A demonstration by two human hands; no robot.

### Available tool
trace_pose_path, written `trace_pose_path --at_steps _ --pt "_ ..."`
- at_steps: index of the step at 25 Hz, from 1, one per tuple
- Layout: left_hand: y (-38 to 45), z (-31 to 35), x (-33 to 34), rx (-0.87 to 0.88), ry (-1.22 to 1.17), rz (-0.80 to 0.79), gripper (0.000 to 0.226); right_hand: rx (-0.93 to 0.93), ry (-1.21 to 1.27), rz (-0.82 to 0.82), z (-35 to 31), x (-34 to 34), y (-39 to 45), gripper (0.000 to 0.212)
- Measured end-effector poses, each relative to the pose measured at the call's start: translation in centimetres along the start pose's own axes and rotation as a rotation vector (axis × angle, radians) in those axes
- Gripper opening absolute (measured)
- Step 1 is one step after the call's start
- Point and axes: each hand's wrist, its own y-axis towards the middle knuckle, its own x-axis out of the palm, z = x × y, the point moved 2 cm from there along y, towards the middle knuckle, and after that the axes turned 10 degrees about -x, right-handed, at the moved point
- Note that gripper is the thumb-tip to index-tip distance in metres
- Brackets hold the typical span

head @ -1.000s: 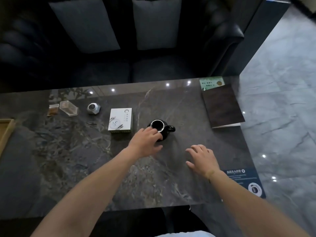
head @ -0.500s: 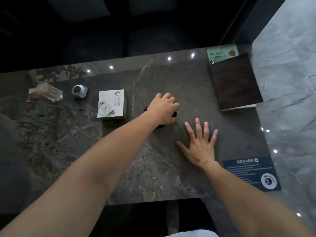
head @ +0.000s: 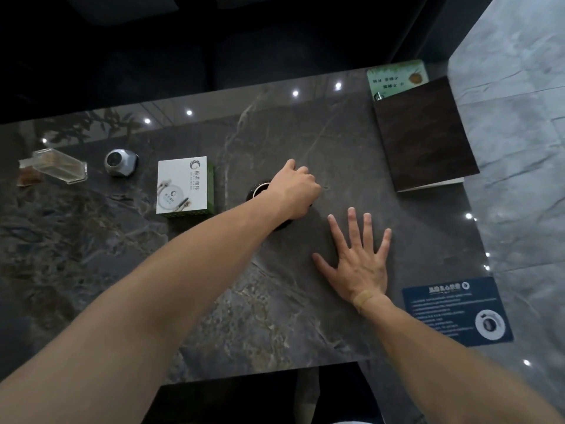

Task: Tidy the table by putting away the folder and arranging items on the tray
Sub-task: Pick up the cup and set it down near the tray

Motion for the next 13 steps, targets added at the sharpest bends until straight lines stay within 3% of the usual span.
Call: trace_pose_path --at_steps 13 --pt "-6.3 -5.0 -3.7 -0.057 -0.072 0.135 0.012 0.011 -0.007 0.020 -0.1 -0.2 -0.2 0.081"
